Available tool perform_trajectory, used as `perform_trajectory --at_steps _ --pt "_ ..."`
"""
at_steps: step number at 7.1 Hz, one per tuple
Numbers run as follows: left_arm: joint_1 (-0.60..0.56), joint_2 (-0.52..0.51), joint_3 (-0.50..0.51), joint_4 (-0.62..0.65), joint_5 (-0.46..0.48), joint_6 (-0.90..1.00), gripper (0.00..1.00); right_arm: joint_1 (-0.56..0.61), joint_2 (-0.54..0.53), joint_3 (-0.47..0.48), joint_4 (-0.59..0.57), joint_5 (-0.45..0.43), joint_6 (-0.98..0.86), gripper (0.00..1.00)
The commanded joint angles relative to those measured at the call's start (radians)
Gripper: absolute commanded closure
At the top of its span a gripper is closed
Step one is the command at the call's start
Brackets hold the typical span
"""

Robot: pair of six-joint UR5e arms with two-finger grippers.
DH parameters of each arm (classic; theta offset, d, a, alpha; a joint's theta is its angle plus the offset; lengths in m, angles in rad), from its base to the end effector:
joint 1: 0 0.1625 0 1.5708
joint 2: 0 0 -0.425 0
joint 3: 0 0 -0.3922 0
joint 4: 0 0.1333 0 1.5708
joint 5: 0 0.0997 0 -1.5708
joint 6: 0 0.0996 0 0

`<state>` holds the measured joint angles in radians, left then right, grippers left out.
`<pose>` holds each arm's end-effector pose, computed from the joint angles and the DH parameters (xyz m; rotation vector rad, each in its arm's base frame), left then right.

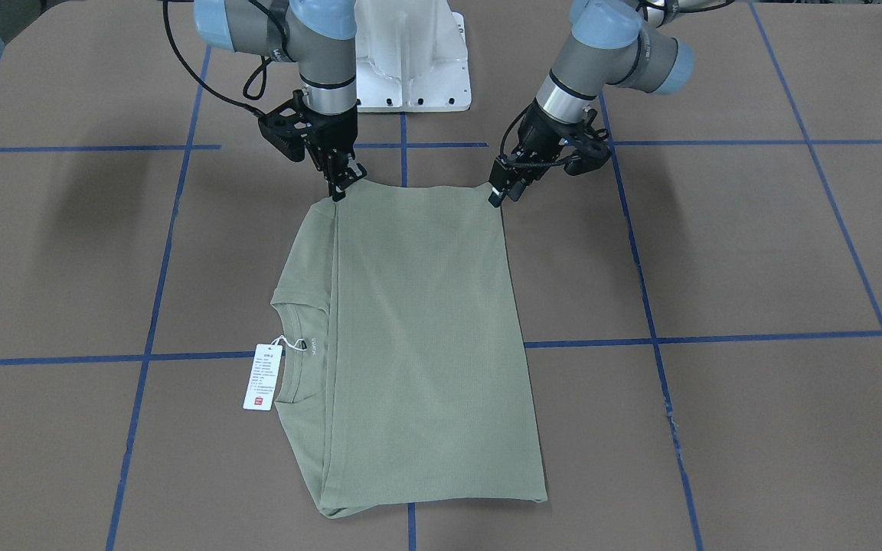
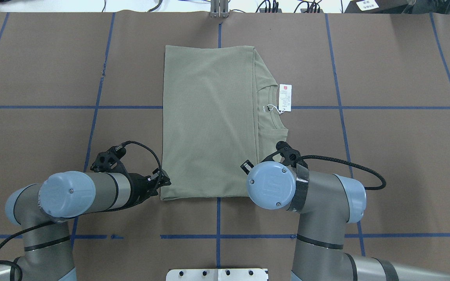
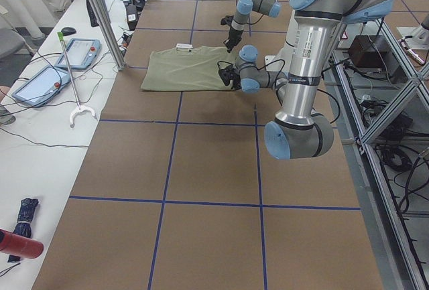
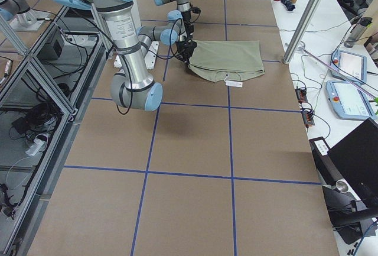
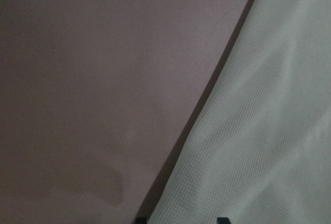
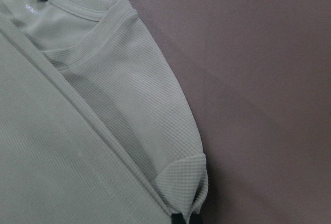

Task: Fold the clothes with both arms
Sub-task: 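Lower the left gripper to the shirt corner nearest the robot, then grasp the near edge corners with both grippers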

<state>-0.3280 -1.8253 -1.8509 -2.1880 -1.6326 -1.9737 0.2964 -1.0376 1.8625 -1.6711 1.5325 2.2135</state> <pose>0.5042 -0.3059 0.3233 -0.0997 1.1695 -0.6114 -0.5556 -0.3130 0.2489 -0.0921 -0.7469 0.9102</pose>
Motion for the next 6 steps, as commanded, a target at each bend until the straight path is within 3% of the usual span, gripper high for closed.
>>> perform_trajectory --at_steps 1,4,5,6 --pt "0.012 -0.002 0.004 0.002 0.0 -0.002 0.46 0.001 -0.001 0.0 -0.001 0.0 -0.001 1.0" --pt "0.029 -0.009 0.024 0.014 -0.003 -0.001 0.51 0.004 -0.001 0.0 -0.001 0.0 -0.002 1.0" --pt "0.038 -0.02 0.029 0.027 -0.004 -0.001 0.58 0.004 -0.001 0.0 -0.001 0.0 -0.002 1.0" --pt "0.04 -0.023 0.029 0.027 -0.004 -0.002 0.8 0.006 -0.001 0.0 -0.001 0.0 -0.006 1.0"
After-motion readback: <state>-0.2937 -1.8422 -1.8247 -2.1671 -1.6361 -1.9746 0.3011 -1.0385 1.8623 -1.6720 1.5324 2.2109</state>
